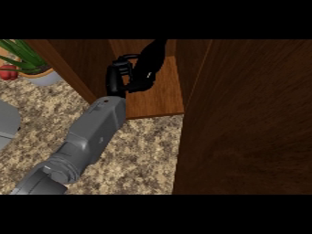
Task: Pick up the wine, place it into the cabinet and close the cabinet
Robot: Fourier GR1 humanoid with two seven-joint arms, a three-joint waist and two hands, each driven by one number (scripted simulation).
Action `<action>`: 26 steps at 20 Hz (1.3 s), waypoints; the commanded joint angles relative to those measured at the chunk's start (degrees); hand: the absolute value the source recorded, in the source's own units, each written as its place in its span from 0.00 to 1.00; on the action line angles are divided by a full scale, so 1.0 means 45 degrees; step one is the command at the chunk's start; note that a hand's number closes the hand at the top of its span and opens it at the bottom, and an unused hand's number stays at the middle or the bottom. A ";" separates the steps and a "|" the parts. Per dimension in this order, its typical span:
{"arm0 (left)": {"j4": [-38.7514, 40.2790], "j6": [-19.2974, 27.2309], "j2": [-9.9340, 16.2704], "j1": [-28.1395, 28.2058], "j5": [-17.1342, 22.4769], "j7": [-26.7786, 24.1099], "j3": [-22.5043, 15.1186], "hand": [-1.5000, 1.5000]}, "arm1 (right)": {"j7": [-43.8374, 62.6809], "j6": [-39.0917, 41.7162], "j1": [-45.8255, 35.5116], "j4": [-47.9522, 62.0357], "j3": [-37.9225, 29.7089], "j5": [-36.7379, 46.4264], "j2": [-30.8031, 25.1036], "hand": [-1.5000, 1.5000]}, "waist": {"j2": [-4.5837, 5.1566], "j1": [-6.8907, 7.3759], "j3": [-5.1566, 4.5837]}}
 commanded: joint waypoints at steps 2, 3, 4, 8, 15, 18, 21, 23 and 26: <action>-0.0103 -0.0979 -0.0111 0.0485 0.0513 -0.0028 0.0487 1.00 | -0.0121 -0.0105 0.0160 -0.0326 0.0259 0.0002 0.0272 0.00 | 0.0039 -0.0164 -0.0004; -0.0149 -0.1608 -0.0112 0.0760 0.0543 -0.0078 0.0489 1.00 | -0.0206 -0.0030 -0.0071 0.0061 -0.0138 -0.0204 0.0115 0.00 | 0.0040 -0.0094 -0.0003; -0.0122 -0.1362 -0.0113 0.0389 0.0806 0.0455 0.0710 1.00 | 0.0022 -0.0053 -0.0109 -0.0229 0.0058 -0.0392 0.0178 0.00 | 0.0008 -0.0254 -0.0003; -0.0169 -0.1772 -0.0114 0.1202 0.0754 -0.0387 0.0399 1.00 | -0.0190 0.0169 0.0040 -0.0011 0.0293 -0.0408 0.0284 0.00 | 0.0022 -0.0475 -0.0006; -0.0188 -0.2309 -0.0115 0.1992 0.1289 -0.0690 0.0412 1.00 | 0.0034 0.0090 0.0427 -0.0495 0.0187 -0.0737 0.0433 0.00 | -0.0030 -0.0884 -0.0010; -0.0045 -0.2274 -0.0115 0.2114 0.1264 -0.0616 0.0196 1.00 | -0.0233 0.0101 -0.0018 -0.0180 0.0511 -0.0450 0.0554 0.00 | 0.0027 -0.0956 -0.0035; -0.0171 -0.2004 -0.0112 0.2247 0.1489 -0.0749 0.0074 1.00 | -0.0328 0.0100 -0.0107 0.0075 0.0550 -0.0590 0.0703 0.00 | 0.0037 -0.1150 -0.0037; -0.0101 -0.1870 -0.0111 0.2405 0.1557 -0.0748 -0.0011 1.00 | -0.0420 0.0129 0.0278 -0.0171 0.0186 -0.0630 0.0637 0.00 | -0.0010 -0.1018 -0.0013; -0.0229 -0.1753 -0.0108 0.2661 0.1764 -0.0968 -0.0141 1.00 | -0.0416 0.0309 0.0090 0.0061 0.0093 -0.0966 0.0590 0.00 | 0.0020 -0.1194 -0.0020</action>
